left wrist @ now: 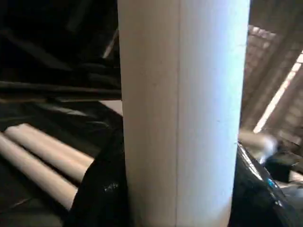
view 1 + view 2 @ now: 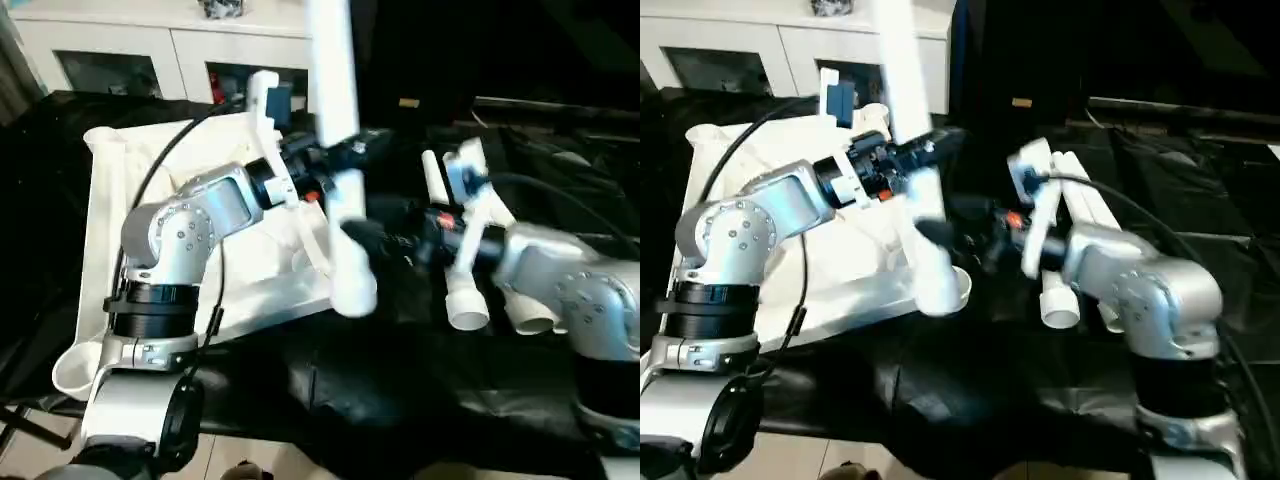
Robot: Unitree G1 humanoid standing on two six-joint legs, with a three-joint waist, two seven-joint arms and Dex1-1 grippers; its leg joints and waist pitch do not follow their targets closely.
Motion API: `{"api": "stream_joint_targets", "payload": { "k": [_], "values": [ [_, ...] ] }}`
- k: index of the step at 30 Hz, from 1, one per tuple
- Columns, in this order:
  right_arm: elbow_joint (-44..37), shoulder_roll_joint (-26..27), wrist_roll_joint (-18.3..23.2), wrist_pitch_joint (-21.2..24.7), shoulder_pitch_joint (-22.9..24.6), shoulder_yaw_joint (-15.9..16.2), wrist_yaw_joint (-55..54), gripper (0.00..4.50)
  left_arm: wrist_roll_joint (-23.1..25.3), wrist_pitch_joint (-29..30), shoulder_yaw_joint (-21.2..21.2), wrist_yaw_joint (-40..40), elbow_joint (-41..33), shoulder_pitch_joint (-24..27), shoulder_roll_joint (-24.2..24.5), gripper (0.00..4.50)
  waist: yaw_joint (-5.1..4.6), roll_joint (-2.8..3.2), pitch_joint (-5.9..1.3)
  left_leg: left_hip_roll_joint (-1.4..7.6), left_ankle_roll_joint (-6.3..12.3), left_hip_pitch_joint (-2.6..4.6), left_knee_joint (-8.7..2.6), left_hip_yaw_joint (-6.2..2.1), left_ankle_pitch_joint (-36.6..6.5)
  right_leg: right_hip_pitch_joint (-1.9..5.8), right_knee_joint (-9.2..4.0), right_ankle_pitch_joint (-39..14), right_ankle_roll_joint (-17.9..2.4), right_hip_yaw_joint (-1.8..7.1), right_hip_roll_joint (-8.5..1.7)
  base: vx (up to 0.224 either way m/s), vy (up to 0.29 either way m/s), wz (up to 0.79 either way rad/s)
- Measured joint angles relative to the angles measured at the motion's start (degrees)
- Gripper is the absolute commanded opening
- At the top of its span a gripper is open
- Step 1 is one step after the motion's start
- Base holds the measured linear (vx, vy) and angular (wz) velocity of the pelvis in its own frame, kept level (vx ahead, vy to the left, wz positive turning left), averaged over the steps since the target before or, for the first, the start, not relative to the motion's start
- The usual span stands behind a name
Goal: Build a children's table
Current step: Pick table leg
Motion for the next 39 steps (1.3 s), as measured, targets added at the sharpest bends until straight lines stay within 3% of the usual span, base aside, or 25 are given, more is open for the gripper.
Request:
{"api": "stream_joint_targets", "payload": {
  "k": [14, 34, 35, 39],
  "values": [
    [-0.71, -3.69, -1.27, 0.39, 0.42, 7.49, 4.40, 3.89, -0.68, -1.73, -4.00, -6.79, -3.37, 0.35, 0.79, 1.82, -0.09, -0.03, 0.00, 0.00, 0.00, 0.04, 0.03, 0.00, 0.02, 0.00, 0.09, 0.00, 0.00, 0.02, 0.00, 0.000, 0.000, 0.00],
    [1.03, -3.22, -3.93, -4.40, -1.07, 10.14, 5.99, 3.89, -0.65, -1.73, -5.82, -8.17, -3.41, 0.60, 1.10, 1.82, -0.07, -0.04, -0.01, 0.00, 0.02, 0.04, 0.11, 0.00, 0.03, 0.00, 0.15, 0.00, -0.01, 0.02, 0.00, 0.000, 0.000, 0.00],
    [1.09, -3.26, -4.16, -4.45, -1.07, 10.40, 5.98, 3.62, -0.65, -1.73, -5.82, -8.17, -3.37, 0.60, 1.10, 1.82, -0.07, -0.04, -0.01, 0.00, 0.02, 0.03, 0.12, 0.00, 0.03, 0.01, 0.15, 0.00, -0.01, 0.02, 0.00, 0.000, 0.000, 0.00],
    [1.25, -3.25, -4.30, -4.78, -1.03, 10.76, 5.98, 3.42, -0.65, -1.75, -5.82, -8.15, -3.34, 0.60, 1.10, 1.82, -0.06, -0.04, -0.01, 0.00, 0.02, 0.03, 0.12, 0.00, 0.03, 0.00, 0.15, 0.00, -0.01, 0.02, 0.00, 0.000, 0.000, 0.00]
  ]
}}
